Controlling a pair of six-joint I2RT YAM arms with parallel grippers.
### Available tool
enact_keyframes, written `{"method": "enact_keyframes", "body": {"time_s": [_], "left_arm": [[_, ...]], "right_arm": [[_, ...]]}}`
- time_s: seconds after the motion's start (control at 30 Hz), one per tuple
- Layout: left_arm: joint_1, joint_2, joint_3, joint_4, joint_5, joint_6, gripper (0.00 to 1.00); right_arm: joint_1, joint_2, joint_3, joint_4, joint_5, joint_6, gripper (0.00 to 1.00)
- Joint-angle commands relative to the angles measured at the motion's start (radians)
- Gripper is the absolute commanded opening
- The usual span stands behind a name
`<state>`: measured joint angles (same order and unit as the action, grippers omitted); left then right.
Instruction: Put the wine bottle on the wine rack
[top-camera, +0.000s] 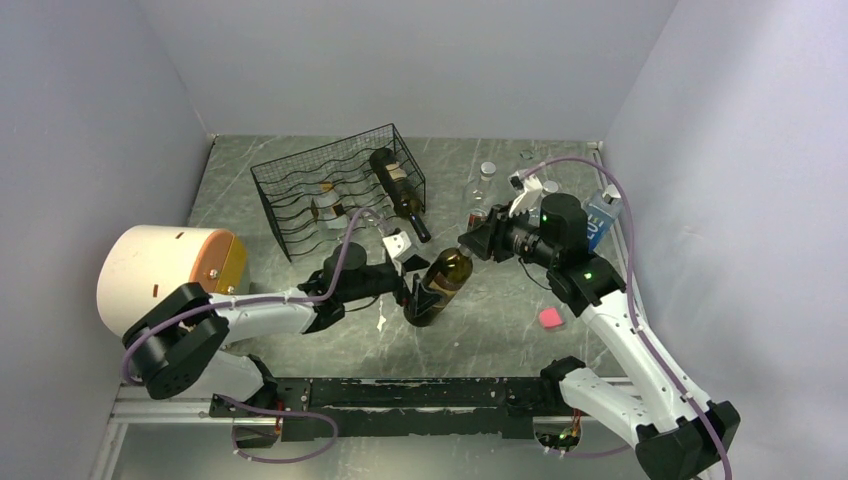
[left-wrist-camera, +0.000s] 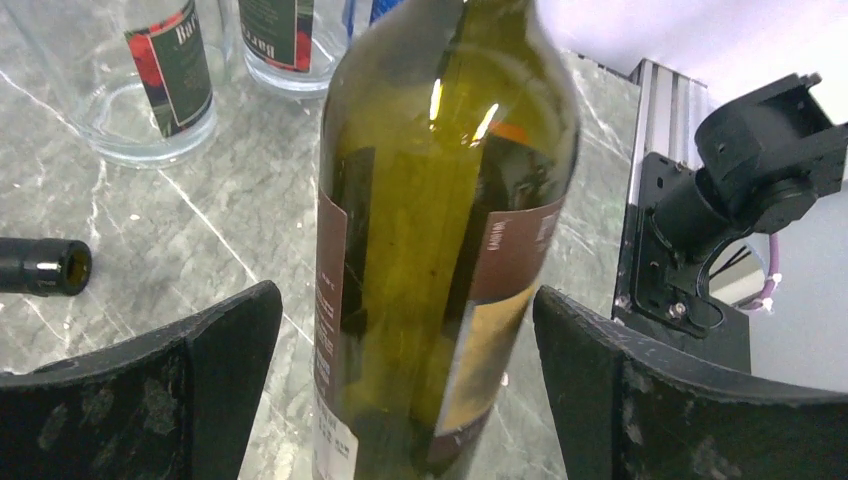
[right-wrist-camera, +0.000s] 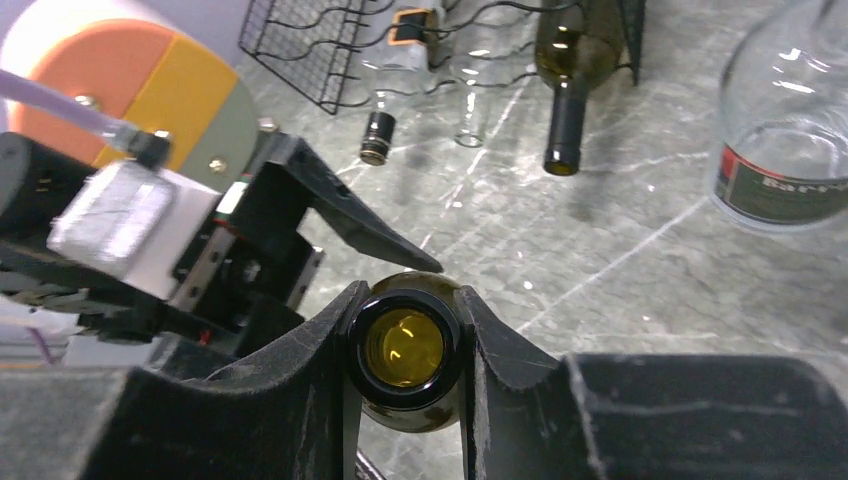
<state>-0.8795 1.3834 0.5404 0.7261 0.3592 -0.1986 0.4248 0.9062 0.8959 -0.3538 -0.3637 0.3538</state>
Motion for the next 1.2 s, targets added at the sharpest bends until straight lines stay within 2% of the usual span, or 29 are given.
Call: {"method": "enact_keyframes", "body": {"time_s": [0.0, 0.23, 0.33, 0.37, 0.43, 0.5, 0.6, 0.63, 0.67, 0.73, 0.77, 0.8, 0.93, 1.03, 1.17], "left_arm": [[0.002, 0.032, 0.000, 0.024, 0.054, 0.036, 0.99], [0.002, 0.054, -0.010, 0.055, 0.108, 0.057, 0.95], [0.001, 0.042, -0.025, 0.100, 0.141, 0.058, 0.87], [0.002, 0.035, -0.029, 0.112, 0.153, 0.062, 0.82], [0.002, 0.027, -0.034, 0.128, 0.196, 0.080, 0.61], [0.001, 0.014, -0.037, 0.128, 0.236, 0.092, 0.50], [0.001, -0.005, -0.043, 0.127, 0.256, 0.118, 0.16], [0.001, -0.010, -0.040, 0.118, 0.251, 0.132, 0.08], [0.000, -0.018, -0.036, 0.106, 0.246, 0.146, 0.07], [0.001, -0.035, -0.022, 0.074, 0.228, 0.191, 0.07], [0.001, -0.046, -0.015, 0.061, 0.210, 0.212, 0.07], [0.001, -0.060, -0.004, 0.048, 0.197, 0.232, 0.07], [0.000, -0.129, 0.046, -0.038, 0.204, 0.344, 0.07], [-0.002, -0.165, 0.078, -0.108, 0.186, 0.455, 0.07], [-0.018, -0.202, 0.109, -0.185, 0.077, 0.673, 0.07]], "right_arm": [[-0.006, -0.013, 0.012, 0.165, -0.138, 0.061, 0.00], [-0.006, -0.038, -0.001, 0.170, -0.219, 0.059, 0.00], [-0.006, -0.042, -0.006, 0.157, -0.235, 0.056, 0.00], [-0.006, -0.041, -0.006, 0.151, -0.242, 0.057, 0.00], [-0.005, -0.044, -0.003, 0.140, -0.251, 0.059, 0.00], [-0.006, -0.047, 0.005, 0.133, -0.263, 0.068, 0.00], [-0.006, -0.055, 0.011, 0.119, -0.275, 0.076, 0.00], [-0.005, -0.055, 0.016, 0.108, -0.273, 0.074, 0.06], [-0.006, -0.055, 0.021, 0.092, -0.265, 0.067, 0.17], [-0.006, -0.058, 0.026, 0.063, -0.233, 0.055, 0.46], [-0.006, -0.064, 0.028, 0.045, -0.211, 0.046, 0.56], [-0.006, -0.067, 0.034, 0.025, -0.190, 0.034, 0.61], [-0.006, -0.078, 0.095, -0.069, -0.132, -0.004, 0.71], [-0.006, -0.093, 0.150, -0.112, -0.120, -0.023, 0.74], [-0.006, -0.105, 0.210, -0.167, -0.081, -0.052, 0.76]]}}
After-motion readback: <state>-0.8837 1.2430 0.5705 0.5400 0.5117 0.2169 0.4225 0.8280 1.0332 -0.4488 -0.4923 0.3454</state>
